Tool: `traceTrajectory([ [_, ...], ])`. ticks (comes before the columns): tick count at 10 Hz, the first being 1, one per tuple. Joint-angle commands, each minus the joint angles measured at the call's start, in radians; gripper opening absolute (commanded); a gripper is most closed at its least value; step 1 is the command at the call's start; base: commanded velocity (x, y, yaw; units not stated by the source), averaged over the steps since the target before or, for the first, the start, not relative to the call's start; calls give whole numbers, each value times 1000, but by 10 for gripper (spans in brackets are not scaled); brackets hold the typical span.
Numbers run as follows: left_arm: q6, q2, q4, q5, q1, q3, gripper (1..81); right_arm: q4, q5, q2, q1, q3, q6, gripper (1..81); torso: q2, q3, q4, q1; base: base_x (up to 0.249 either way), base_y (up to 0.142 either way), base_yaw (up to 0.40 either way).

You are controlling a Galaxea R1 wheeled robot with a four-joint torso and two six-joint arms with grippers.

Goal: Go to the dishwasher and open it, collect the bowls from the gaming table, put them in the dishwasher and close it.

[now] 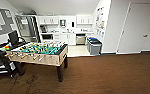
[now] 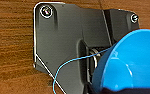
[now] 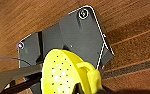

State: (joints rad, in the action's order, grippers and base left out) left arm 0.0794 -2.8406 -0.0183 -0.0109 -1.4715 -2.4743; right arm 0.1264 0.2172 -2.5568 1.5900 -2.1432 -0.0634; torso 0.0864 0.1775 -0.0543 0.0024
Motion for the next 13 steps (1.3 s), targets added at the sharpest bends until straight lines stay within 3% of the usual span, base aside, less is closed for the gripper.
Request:
traceTrajectory([
  [1,-3,15,-2,-60,43,6,10,-14,-53,28,-27,8,4,10,0,0,0,0,201,0,0],
  [9,-4,10,-5,-60,43,6,10,-14,-53,24,-30,8,4,10,0,0,0,-1,204,0,0],
  [13,-4,9,-5,-60,43,6,10,-14,-53,19,-31,0,4,10,0,0,0,-1,209,-71,0],
])
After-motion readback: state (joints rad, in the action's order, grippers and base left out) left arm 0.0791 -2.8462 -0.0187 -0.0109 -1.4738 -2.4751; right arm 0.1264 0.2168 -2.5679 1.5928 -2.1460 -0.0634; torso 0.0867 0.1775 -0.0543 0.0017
